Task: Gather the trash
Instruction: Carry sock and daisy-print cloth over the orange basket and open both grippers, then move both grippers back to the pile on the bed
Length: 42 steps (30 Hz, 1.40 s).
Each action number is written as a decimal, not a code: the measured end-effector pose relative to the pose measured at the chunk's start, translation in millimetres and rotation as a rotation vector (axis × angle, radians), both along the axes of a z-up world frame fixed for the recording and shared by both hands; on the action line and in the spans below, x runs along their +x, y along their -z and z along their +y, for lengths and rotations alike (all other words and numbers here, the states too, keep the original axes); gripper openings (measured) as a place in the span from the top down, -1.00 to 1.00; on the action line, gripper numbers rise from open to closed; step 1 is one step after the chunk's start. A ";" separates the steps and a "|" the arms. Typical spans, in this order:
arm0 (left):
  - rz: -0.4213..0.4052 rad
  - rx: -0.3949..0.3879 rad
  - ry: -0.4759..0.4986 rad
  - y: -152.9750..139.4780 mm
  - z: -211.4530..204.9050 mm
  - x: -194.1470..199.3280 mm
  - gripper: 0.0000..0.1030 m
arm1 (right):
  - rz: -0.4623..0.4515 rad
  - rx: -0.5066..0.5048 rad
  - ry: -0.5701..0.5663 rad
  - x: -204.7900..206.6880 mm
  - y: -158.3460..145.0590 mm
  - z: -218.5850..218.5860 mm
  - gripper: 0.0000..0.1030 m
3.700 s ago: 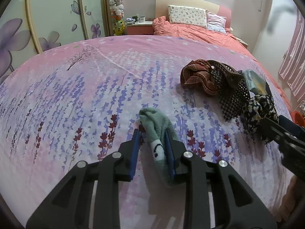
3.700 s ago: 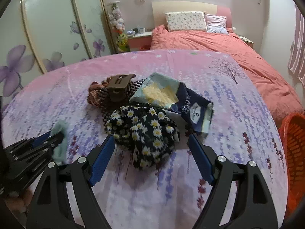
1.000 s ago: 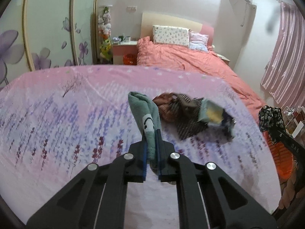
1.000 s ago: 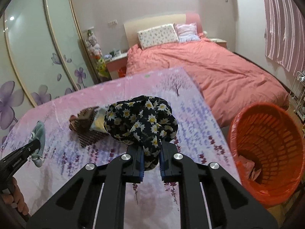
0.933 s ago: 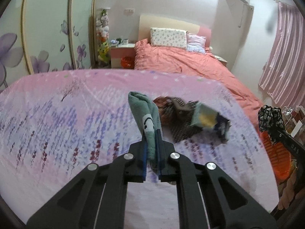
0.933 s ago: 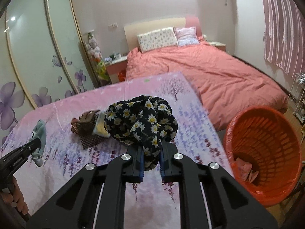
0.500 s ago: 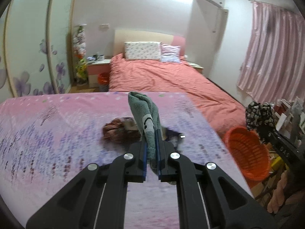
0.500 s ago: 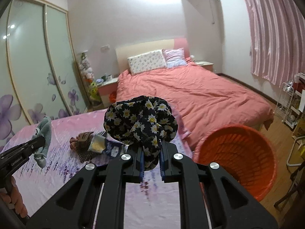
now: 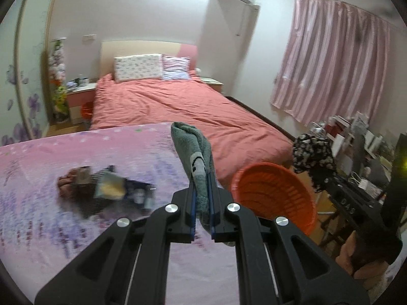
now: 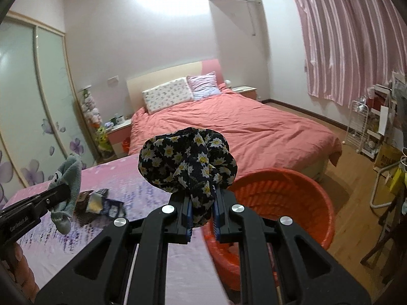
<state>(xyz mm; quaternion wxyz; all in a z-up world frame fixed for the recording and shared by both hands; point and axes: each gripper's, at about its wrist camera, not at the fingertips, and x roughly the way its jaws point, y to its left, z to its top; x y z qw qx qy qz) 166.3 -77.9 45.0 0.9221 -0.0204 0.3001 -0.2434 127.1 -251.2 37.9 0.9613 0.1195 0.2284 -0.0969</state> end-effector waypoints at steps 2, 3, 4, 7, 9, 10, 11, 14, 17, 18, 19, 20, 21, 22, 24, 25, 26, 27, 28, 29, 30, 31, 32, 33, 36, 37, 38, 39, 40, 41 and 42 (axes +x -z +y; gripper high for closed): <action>0.005 -0.004 0.033 2.5 -16.3 2.1 0.83 | 0.005 0.008 0.023 0.0 3.6 -12.1 0.76; 0.008 -0.006 0.048 3.9 -24.6 4.0 0.83 | 0.007 0.011 0.031 0.2 4.7 -15.2 0.76; 0.011 -0.008 0.067 5.3 -34.7 4.9 0.83 | 0.009 0.015 0.043 0.3 6.6 -20.8 0.76; 0.020 -0.009 0.120 12.3 -61.2 6.9 0.83 | 0.021 0.032 0.074 2.5 12.8 -36.3 0.76; 0.031 -0.008 0.152 18.4 -80.2 8.8 0.82 | 0.028 0.048 0.092 3.7 17.6 -48.0 0.76; 0.040 -0.006 0.166 22.4 -90.2 11.5 0.82 | 0.031 0.056 0.102 4.0 20.4 -54.0 0.76; 0.050 -0.003 0.181 26.0 -100.5 13.9 0.82 | 0.034 0.064 0.109 3.8 22.6 -59.4 0.76; 0.072 0.013 0.214 38.4 -124.4 20.7 0.82 | 0.044 0.088 0.131 4.4 30.9 -73.1 0.76; 0.094 0.030 0.234 52.8 -144.3 27.6 0.81 | 0.056 0.116 0.147 5.5 39.3 -85.2 0.76; 0.100 0.035 0.236 56.0 -148.1 29.7 0.78 | 0.063 0.127 0.153 7.6 43.3 -89.7 0.76; 0.108 0.044 0.236 60.2 -152.7 32.8 0.76 | 0.067 0.132 0.155 7.6 45.1 -92.0 0.75; 0.114 0.053 0.229 64.5 -156.8 36.1 0.70 | 0.074 0.139 0.156 10.2 48.5 -94.9 0.70; 0.117 0.059 0.219 68.0 -159.8 39.2 0.56 | 0.084 0.145 0.150 13.4 51.3 -97.3 0.66; 0.125 0.065 0.212 72.3 -161.3 42.8 0.46 | 0.096 0.148 0.144 15.9 53.2 -98.1 0.65; 0.134 0.080 0.192 79.1 -160.3 48.3 0.23 | 0.133 0.163 0.123 24.1 63.7 -101.2 0.35; 0.142 0.087 0.181 84.1 -157.3 52.0 0.20 | 0.144 0.166 0.117 25.0 66.9 -102.0 0.11; 0.148 0.091 0.171 86.3 -155.1 54.1 0.14 | 0.155 0.165 0.114 26.8 71.5 -100.5 -0.12; 0.152 0.094 0.162 87.2 -152.7 56.5 0.07 | 0.159 0.161 0.113 26.2 73.7 -100.7 -0.22; 0.160 0.097 0.146 90.9 -147.0 59.6 0.05 | 0.162 0.153 0.112 25.5 75.6 -98.7 -0.32; 0.164 0.098 0.137 92.7 -142.1 60.9 0.01 | 0.165 0.149 0.110 25.0 76.8 -96.8 -0.32; 0.167 0.099 0.127 93.7 -138.5 61.6 -0.04 | 0.171 0.147 0.107 24.9 78.3 -96.2 -0.32; 0.169 0.103 0.115 95.4 -133.1 62.6 -0.06 | 0.178 0.149 0.105 24.3 79.0 -95.2 -0.33; 0.169 0.106 0.102 96.2 -127.0 63.2 -0.09 | 0.183 0.151 0.103 23.9 79.7 -93.1 -0.33; 0.169 0.109 0.091 96.4 -121.7 64.3 -0.13 | 0.185 0.151 0.102 24.4 79.1 -94.3 -0.33; 0.169 0.116 0.049 97.7 -101.6 65.6 -0.20 | 0.191 0.143 0.097 25.1 76.9 -93.2 -0.33; 0.169 0.119 0.033 98.6 -93.9 66.9 -0.21 | 0.193 0.139 0.093 25.1 75.8 -90.2 -0.33; 0.170 0.121 0.015 99.1 -85.7 67.9 -0.21 | 0.195 0.136 0.087 25.5 74.7 -86.2 -0.33; 0.172 0.123 0.001 99.5 -78.7 69.0 -0.22 | 0.197 0.133 0.081 28.0 74.0 -84.2 -0.33; 0.173 0.124 -0.017 100.3 -69.7 70.9 -0.22 | 0.199 0.127 0.073 29.2 72.9 -78.9 -0.33; 0.177 0.126 -0.039 101.1 -59.5 72.8 -0.22 | 0.201 0.119 0.063 29.8 71.8 -72.9 -0.33; 0.179 0.125 -0.055 101.3 -51.9 73.7 -0.23 | 0.203 0.110 0.052 30.6 71.3 -66.9 -0.33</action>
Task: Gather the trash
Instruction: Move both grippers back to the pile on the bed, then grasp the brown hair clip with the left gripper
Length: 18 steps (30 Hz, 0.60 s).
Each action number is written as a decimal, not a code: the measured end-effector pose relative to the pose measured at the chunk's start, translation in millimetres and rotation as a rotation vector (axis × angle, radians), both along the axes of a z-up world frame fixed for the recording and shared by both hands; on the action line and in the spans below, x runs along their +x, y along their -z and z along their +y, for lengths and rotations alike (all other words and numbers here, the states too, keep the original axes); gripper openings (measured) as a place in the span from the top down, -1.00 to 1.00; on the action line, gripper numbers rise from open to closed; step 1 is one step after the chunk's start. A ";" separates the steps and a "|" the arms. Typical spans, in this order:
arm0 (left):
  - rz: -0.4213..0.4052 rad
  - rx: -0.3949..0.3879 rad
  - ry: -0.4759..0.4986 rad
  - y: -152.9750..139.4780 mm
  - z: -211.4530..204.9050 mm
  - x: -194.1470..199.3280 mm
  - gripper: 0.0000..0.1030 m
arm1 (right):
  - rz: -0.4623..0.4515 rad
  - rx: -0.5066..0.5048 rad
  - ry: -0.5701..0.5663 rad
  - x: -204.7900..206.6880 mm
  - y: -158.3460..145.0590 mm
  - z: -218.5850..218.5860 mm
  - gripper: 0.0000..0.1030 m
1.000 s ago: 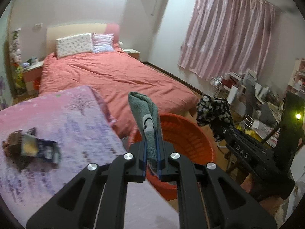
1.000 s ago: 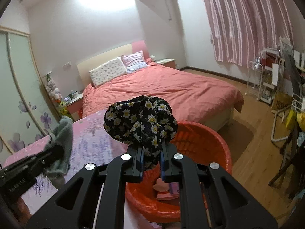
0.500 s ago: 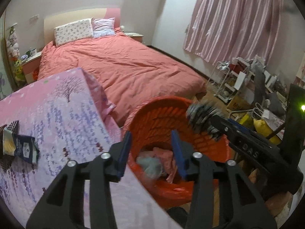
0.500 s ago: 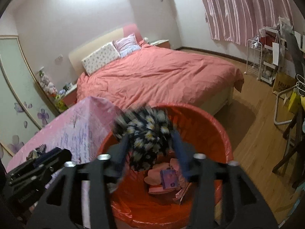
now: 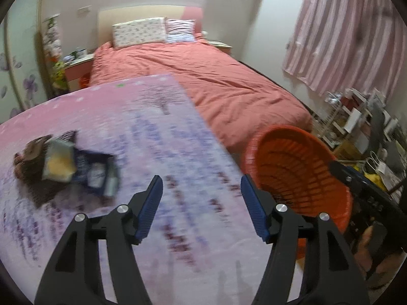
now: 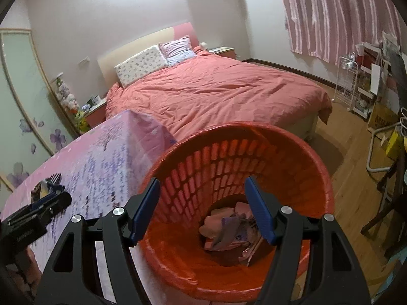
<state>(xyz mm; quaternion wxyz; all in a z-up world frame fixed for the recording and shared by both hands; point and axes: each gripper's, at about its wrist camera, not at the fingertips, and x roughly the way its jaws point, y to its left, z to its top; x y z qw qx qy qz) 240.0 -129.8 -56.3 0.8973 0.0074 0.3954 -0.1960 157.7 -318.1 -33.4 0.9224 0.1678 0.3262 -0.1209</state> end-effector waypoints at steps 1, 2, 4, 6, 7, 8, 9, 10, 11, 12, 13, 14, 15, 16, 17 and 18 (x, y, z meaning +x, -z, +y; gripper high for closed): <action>0.002 0.002 -0.022 0.5 10.2 1.6 -0.23 | 0.002 -0.005 -0.010 1.3 0.0 3.4 -0.33; 0.001 0.007 -0.046 1.1 21.3 2.1 -0.23 | 0.005 -0.011 -0.025 2.4 -0.3 10.0 -0.33; -0.005 0.023 -0.095 0.7 43.5 6.5 -0.23 | 0.010 -0.021 -0.049 5.0 -0.8 21.3 -0.33; -0.021 0.048 -0.159 -2.6 67.4 12.4 -0.23 | 0.013 -0.032 -0.073 6.9 -2.3 32.9 -0.33; -0.030 0.058 -0.200 -4.6 82.2 16.4 -0.23 | 0.013 -0.039 -0.087 8.0 -2.8 39.2 -0.33; -0.036 0.062 -0.247 -6.8 98.9 21.0 -0.23 | 0.014 -0.047 -0.101 9.3 -3.5 45.4 -0.33; -0.039 0.061 -0.283 -9.5 111.6 25.2 -0.23 | 0.015 -0.050 -0.109 11.1 -3.7 49.8 -0.33; -0.045 0.056 -0.326 -11.9 128.0 30.6 -0.22 | 0.017 -0.053 -0.122 13.4 -3.7 55.5 -0.33; -0.049 0.052 -0.368 -13.6 143.3 36.6 -0.22 | 0.020 -0.052 -0.131 15.6 -3.4 59.8 -0.33; -0.049 0.053 -0.394 -14.2 152.9 41.2 -0.20 | 0.024 -0.051 -0.142 18.1 -2.7 64.5 -0.33; -0.044 0.055 -0.419 -13.4 164.8 49.3 -0.18 | 0.029 -0.050 -0.154 21.1 -1.9 70.0 -0.33; -0.037 0.059 -0.426 -12.8 169.0 54.6 -0.10 | 0.032 -0.049 -0.163 23.1 -1.2 75.0 -0.33; -0.028 0.066 -0.430 -10.8 173.1 59.6 -0.04 | 0.037 -0.049 -0.174 25.6 -0.2 80.7 -0.33; -0.016 0.077 -0.431 -7.8 176.0 65.9 -0.02 | 0.042 -0.050 -0.187 28.2 0.8 88.1 -0.33; -0.004 0.086 -0.429 -4.0 177.9 71.5 0.01 | 0.047 -0.053 -0.202 30.6 1.7 94.1 -0.33; 0.008 0.093 -0.426 0.0 179.0 76.3 0.03 | 0.050 -0.056 -0.210 31.2 2.6 98.8 -0.33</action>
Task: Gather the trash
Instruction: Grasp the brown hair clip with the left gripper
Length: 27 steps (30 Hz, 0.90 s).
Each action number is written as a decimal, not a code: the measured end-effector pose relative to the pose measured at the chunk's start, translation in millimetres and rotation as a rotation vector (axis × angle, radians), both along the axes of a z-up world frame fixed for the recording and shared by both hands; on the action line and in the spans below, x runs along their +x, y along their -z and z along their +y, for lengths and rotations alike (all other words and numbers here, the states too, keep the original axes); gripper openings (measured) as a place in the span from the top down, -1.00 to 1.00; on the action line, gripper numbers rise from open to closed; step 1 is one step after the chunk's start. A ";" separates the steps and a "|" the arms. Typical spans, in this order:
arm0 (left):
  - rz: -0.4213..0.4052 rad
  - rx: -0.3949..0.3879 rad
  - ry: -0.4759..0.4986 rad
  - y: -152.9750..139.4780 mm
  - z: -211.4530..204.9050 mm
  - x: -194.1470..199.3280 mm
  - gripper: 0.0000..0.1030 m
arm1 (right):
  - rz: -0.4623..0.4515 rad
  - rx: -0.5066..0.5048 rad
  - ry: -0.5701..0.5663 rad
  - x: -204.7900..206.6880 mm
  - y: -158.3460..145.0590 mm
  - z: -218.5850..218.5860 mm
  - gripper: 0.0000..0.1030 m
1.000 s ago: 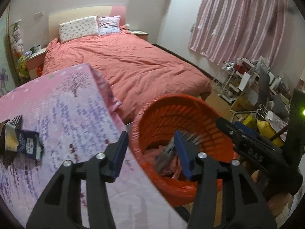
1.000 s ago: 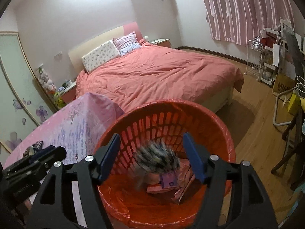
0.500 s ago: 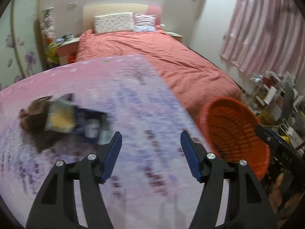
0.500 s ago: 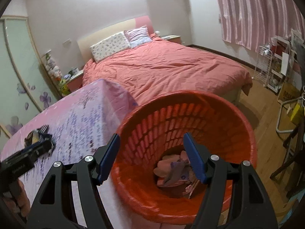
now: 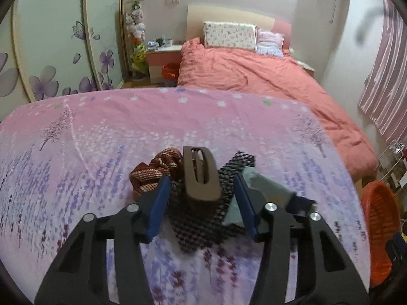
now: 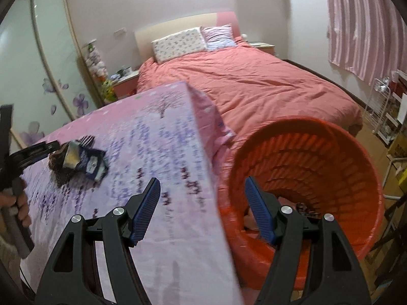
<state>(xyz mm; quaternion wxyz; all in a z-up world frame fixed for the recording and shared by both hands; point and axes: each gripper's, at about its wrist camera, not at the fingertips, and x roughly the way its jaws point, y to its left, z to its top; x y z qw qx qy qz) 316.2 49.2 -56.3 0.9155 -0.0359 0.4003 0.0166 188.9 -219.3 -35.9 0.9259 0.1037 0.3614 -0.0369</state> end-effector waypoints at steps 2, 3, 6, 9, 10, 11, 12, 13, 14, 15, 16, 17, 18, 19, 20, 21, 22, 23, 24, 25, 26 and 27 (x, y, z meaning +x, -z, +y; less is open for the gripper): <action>0.017 0.004 0.005 5.7 -0.3 6.5 0.04 | 0.009 -0.007 -0.022 2.3 1.3 10.0 -0.33; 0.019 0.011 0.008 8.4 -0.8 9.7 0.04 | 0.014 -0.011 -0.032 3.6 2.2 14.7 -0.33; 0.023 0.049 0.016 15.8 -3.5 17.7 0.30 | 0.027 -0.021 -0.055 6.8 4.3 26.5 -0.33; 0.021 0.063 0.032 19.8 0.2 19.6 0.38 | 0.038 -0.025 -0.073 9.1 6.1 38.0 -0.33; 0.007 0.051 0.035 17.4 4.2 15.2 0.38 | 0.041 -0.027 -0.080 9.1 6.1 41.5 -0.33; -0.003 0.047 0.035 15.6 7.2 11.7 0.38 | 0.043 -0.030 -0.087 9.6 5.9 45.1 -0.33; -0.014 0.041 0.034 13.3 10.8 7.4 0.38 | 0.045 -0.032 -0.092 10.1 5.8 48.4 -0.33; -0.028 0.032 0.035 10.1 15.4 1.0 0.38 | 0.047 -0.033 -0.096 10.8 6.0 50.7 -0.33; -0.041 0.019 0.039 6.5 20.5 -7.6 0.38 | 0.048 -0.033 -0.100 11.7 6.9 54.7 -0.33; -0.050 0.008 0.042 3.1 25.3 -15.5 0.38 | 0.049 -0.032 -0.106 12.3 6.9 57.5 -0.33; -0.060 -0.002 0.042 -0.1 31.6 -25.1 0.38 | 0.051 -0.032 -0.113 13.2 6.7 61.2 -0.33; -0.069 -0.009 0.041 -2.9 38.4 -35.2 0.38 | 0.052 -0.032 -0.119 13.7 6.7 64.3 -0.33; -0.073 -0.009 0.039 -4.9 44.9 -42.5 0.38 | 0.055 -0.033 -0.129 15.5 6.7 69.9 -0.33; -0.075 -0.004 0.032 -6.2 52.3 -51.3 0.38 | 0.057 -0.033 -0.135 17.2 6.9 74.1 -0.33; -0.072 0.007 0.023 -6.2 59.2 -59.4 0.38 | 0.058 -0.031 -0.143 18.9 7.2 78.6 -0.33; -0.065 0.014 0.016 -4.6 65.5 -65.1 0.38 | 0.058 -0.027 -0.153 20.9 7.4 83.4 -0.33; -0.055 0.024 0.009 -1.4 72.8 -70.7 0.38 | 0.058 -0.022 -0.163 23.3 7.6 89.0 -0.33; -0.043 0.037 -0.002 2.9 78.9 -75.5 0.38 | 0.057 -0.014 -0.176 26.5 7.9 95.1 -0.33; -0.029 0.049 -0.011 8.9 85.7 -78.0 0.38 | 0.055 -0.007 -0.187 29.5 8.2 100.3 -0.33; -0.018 0.052 -0.019 12.9 90.2 -79.4 0.38 | 0.054 -0.004 -0.193 32.2 8.4 104.6 -0.33; -0.001 0.046 -0.031 18.4 97.5 -79.5 0.38 | 0.052 -0.002 -0.200 36.4 8.5 110.9 -0.33; 0.013 0.032 -0.038 22.9 103.4 -80.2 0.38 | 0.047 -0.001 -0.204 39.4 8.5 114.2 -0.33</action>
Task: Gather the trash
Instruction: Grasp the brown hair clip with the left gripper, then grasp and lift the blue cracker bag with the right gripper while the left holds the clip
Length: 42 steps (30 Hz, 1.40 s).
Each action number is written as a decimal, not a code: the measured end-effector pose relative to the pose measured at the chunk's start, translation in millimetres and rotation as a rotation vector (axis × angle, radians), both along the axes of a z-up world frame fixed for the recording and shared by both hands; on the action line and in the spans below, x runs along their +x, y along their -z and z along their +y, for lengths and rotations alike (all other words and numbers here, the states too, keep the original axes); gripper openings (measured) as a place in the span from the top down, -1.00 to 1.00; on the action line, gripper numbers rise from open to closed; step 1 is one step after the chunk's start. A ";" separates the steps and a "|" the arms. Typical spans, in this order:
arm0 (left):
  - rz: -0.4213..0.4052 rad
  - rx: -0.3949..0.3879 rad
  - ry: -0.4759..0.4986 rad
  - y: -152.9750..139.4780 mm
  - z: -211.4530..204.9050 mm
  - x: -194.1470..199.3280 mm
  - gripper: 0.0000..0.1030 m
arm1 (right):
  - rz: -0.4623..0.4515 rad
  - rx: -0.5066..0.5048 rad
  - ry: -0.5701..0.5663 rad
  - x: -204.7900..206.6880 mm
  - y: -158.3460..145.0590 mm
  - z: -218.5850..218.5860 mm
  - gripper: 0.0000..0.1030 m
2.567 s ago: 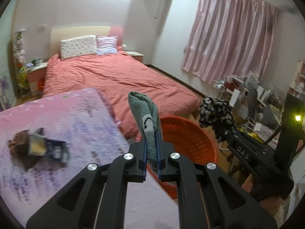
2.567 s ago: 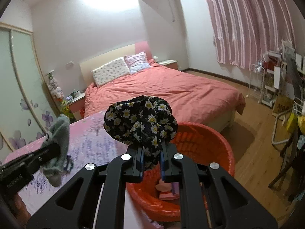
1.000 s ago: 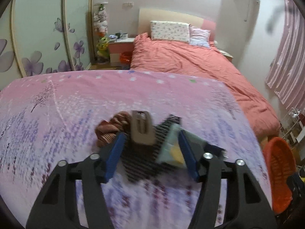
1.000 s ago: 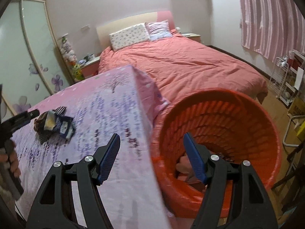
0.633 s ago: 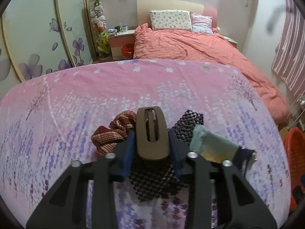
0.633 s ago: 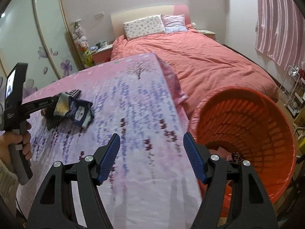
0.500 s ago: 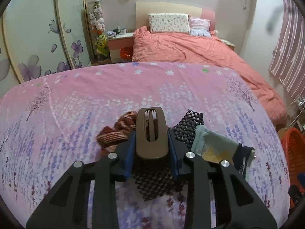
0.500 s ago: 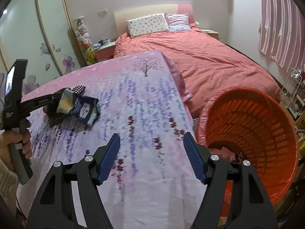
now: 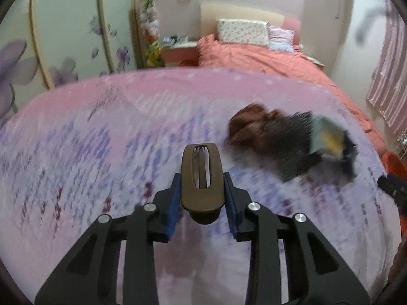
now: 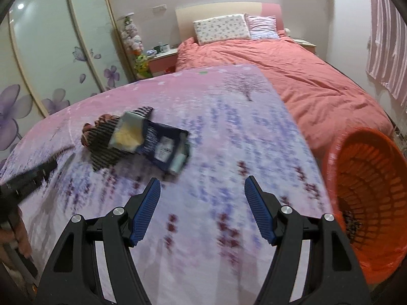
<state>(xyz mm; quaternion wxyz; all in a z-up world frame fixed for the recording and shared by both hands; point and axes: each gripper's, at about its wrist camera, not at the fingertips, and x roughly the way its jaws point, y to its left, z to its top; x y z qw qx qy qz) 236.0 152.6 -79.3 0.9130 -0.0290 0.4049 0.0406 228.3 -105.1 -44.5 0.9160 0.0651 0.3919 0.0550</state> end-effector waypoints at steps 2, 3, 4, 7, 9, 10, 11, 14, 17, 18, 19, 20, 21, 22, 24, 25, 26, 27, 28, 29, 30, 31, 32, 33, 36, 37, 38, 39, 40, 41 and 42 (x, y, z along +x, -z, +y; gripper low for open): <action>0.025 -0.020 -0.014 9.7 9.2 0.9 0.38 | -0.012 -0.004 -0.008 8.8 -0.3 9.7 -0.33; 0.036 -0.025 -0.017 13.3 12.4 1.4 0.38 | -0.018 -0.012 -0.010 15.7 -0.3 16.6 -0.33; 0.054 -0.045 -0.014 17.4 15.6 2.7 0.38 | -0.019 -0.015 -0.013 19.4 -0.4 19.7 -0.33; 0.042 -0.059 -0.008 16.7 20.1 1.8 0.38 | -0.021 -0.021 -0.033 34.3 -1.1 30.6 -0.37; 0.046 -0.075 -0.006 17.8 22.3 2.4 0.38 | -0.019 -0.045 -0.038 45.9 -0.4 37.5 -0.42; 0.046 -0.077 -0.006 18.3 22.7 2.1 0.38 | -0.018 -0.050 -0.034 48.3 -1.1 37.5 -0.42; 0.046 -0.073 -0.006 18.6 23.2 2.5 0.38 | -0.017 -0.048 -0.027 52.1 -1.7 37.5 -0.42; 0.049 -0.064 -0.006 20.4 24.5 5.0 0.38 | -0.044 0.031 0.014 60.9 -10.9 24.2 -0.42; 0.050 -0.061 -0.006 20.9 22.6 5.6 0.35 | -0.063 0.075 0.040 62.3 -15.4 13.1 -0.42; 0.050 -0.061 -0.006 20.6 22.1 5.4 0.35 | -0.069 0.062 0.051 62.8 -16.9 10.7 -0.42; 0.050 -0.060 -0.006 20.8 22.2 5.5 0.35 | -0.072 0.038 0.070 63.7 -16.6 11.2 -0.42; 0.051 -0.058 -0.005 21.0 22.0 5.9 0.34 | -0.072 0.000 0.098 66.6 -16.1 10.1 -0.42; 0.052 -0.056 -0.005 20.8 20.9 6.6 0.34 | -0.056 -0.034 0.123 72.1 -13.2 8.4 -0.42; 0.053 -0.052 -0.004 20.9 19.2 6.4 0.33 | -0.039 -0.058 0.137 77.4 -10.2 6.9 -0.42; 0.054 -0.046 -0.004 21.5 18.5 7.2 0.33 | 0.007 -0.114 0.147 90.8 0.3 7.2 -0.40; 0.054 -0.045 -0.004 21.8 17.8 7.3 0.33 | 0.040 -0.148 0.143 97.6 7.3 6.8 -0.37; 0.055 -0.043 -0.003 22.1 17.7 7.3 0.32 | 0.064 -0.168 0.132 101.1 12.1 5.9 -0.31; 0.055 -0.043 -0.003 22.1 17.7 7.4 0.32 | 0.087 -0.181 0.115 103.0 15.4 7.3 -0.30; 0.055 -0.044 -0.003 22.2 17.7 7.4 0.32 | 0.103 -0.182 0.093 100.7 16.5 8.0 -0.30; 0.055 -0.045 -0.003 22.1 17.5 7.3 0.32 | 0.112 -0.175 0.066 95.2 16.6 8.7 -0.30; 0.055 -0.045 -0.002 22.0 17.2 7.2 0.30 | 0.121 -0.167 0.042 88.5 16.1 8.4 -0.30; 0.055 -0.045 0.000 22.4 16.8 7.5 0.30 | 0.129 -0.154 0.025 82.2 15.0 6.8 -0.30; 0.055 -0.045 0.002 22.2 16.5 7.3 0.28 | 0.137 -0.125 0.000 73.5 13.1 4.9 -0.30; 0.056 -0.042 0.003 22.5 15.8 7.5 0.27 | 0.137 -0.104 -0.014 66.2 11.2 2.2 -0.30; 0.057 -0.038 0.006 22.2 14.5 8.0 0.26 | 0.105 -0.048 -0.048 45.8 1.6 -3.3 -0.31; 0.057 -0.039 0.006 22.0 14.5 7.6 0.26 | 0.091 -0.022 -0.061 40.3 -1.1 -4.2 -0.34; 0.056 -0.039 0.006 21.9 14.3 7.4 0.26 | 0.082 -0.002 -0.072 37.7 -2.8 -3.6 -0.41; 0.056 -0.040 0.006 22.0 14.1 7.1 0.26 | 0.071 0.015 -0.087 34.9 -3.6 -0.7 -0.46; 0.056 -0.041 0.006 21.8 13.9 7.1 0.26 | 0.059 0.022 -0.103 33.7 -3.9 4.7 -0.56; 0.056 -0.040 0.006 21.7 13.9 7.1 0.26 | 0.050 0.018 -0.116 32.3 -3.7 8.9 -0.62; 0.056 -0.039 0.006 21.8 13.5 7.1 0.26 | 0.043 0.009 -0.127 32.3 -3.2 15.2 -0.64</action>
